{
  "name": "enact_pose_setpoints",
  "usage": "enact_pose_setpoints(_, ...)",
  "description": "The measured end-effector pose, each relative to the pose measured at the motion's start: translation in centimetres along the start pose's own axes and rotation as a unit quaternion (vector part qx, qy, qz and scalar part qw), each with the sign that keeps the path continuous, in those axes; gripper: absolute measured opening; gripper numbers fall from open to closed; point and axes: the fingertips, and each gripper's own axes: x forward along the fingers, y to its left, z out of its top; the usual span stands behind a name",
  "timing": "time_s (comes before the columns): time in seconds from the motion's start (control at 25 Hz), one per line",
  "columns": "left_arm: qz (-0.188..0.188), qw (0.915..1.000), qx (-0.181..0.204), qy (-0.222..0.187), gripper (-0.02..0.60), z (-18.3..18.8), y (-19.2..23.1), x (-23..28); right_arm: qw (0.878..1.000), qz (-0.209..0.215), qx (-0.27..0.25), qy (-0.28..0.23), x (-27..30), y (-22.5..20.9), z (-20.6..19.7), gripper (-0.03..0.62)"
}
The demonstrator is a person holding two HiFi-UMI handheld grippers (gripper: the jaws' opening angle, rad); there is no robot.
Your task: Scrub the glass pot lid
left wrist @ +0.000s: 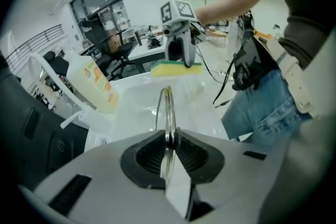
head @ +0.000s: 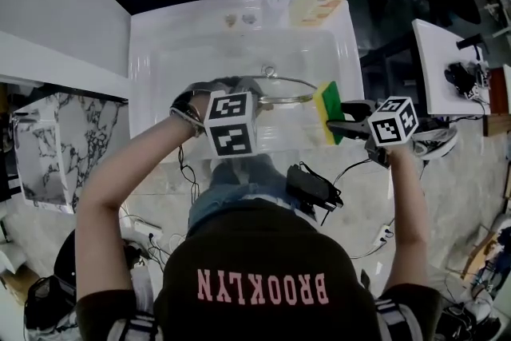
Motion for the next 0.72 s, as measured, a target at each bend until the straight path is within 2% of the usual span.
enact_pose_setpoints(0.16,-0.008,0.9950,0.097,0.023,0.051,-1.2,-0.2,0.2,0.997,0.002,-0.065,0.038,-0.7,0.1,1.5,0.273)
enact_pose_setpoints(0.32,-0.007,0.9801,0.192,0.048,0.051,-2.9,-0.8,0.5,0.992,0.009,-0.108,0.068,-0.2,0.2,3.2,0.273)
enact_pose_setpoints(0.4,-0.007,0.9753,0.215,0.052,0.051,-3.4,-1.1,0.7,0.989,0.016,-0.125,0.083,0.2,0.1,3.7,0.273)
enact_pose_setpoints(0.56,-0.010,0.9700,0.236,0.058,0.051,-4.1,-1.2,0.9,0.978,0.038,-0.162,0.127,1.4,0.0,3.8,0.273)
enact_pose_setpoints(0.72,-0.009,0.9602,0.267,0.082,0.051,-5.6,-2.0,1.5,0.968,0.065,-0.186,0.156,2.4,0.1,4.0,0.273)
